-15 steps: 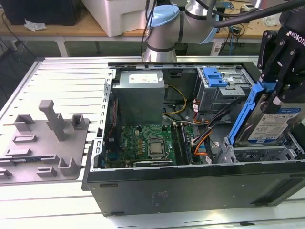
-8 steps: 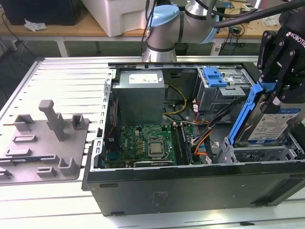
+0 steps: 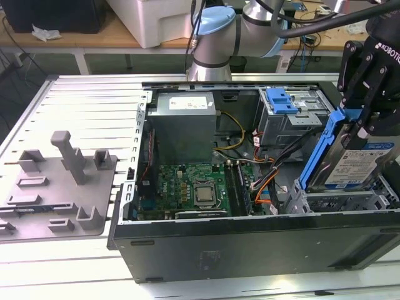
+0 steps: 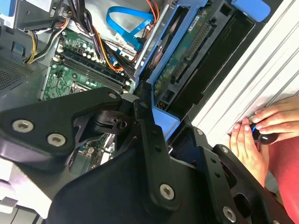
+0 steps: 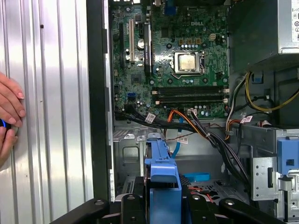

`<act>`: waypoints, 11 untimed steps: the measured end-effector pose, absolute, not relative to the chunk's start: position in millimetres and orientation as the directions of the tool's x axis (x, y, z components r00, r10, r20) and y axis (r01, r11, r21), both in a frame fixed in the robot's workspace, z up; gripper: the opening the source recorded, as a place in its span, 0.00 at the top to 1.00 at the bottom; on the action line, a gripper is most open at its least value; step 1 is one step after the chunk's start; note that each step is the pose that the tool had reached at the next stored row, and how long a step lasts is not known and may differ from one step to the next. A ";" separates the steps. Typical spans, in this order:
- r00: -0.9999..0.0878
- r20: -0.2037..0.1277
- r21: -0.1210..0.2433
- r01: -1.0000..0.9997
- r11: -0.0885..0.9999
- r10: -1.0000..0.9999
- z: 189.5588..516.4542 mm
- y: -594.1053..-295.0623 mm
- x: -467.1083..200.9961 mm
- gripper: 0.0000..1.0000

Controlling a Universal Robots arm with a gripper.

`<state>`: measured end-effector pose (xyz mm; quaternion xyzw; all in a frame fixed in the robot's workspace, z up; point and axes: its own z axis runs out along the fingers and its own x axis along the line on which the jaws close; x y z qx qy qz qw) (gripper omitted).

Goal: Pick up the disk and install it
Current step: 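Insert the disk into the insertion slot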

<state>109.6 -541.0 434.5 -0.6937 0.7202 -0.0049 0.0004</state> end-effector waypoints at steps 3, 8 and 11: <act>-0.037 0.006 -0.007 -0.999 0.037 -0.999 434.5 -541.0 109.5 0.64; -0.037 0.006 -0.007 -0.999 0.037 -0.999 431.9 -541.0 109.5 0.64; -0.037 0.006 -0.008 -0.999 0.037 -0.999 429.7 -541.0 109.6 0.64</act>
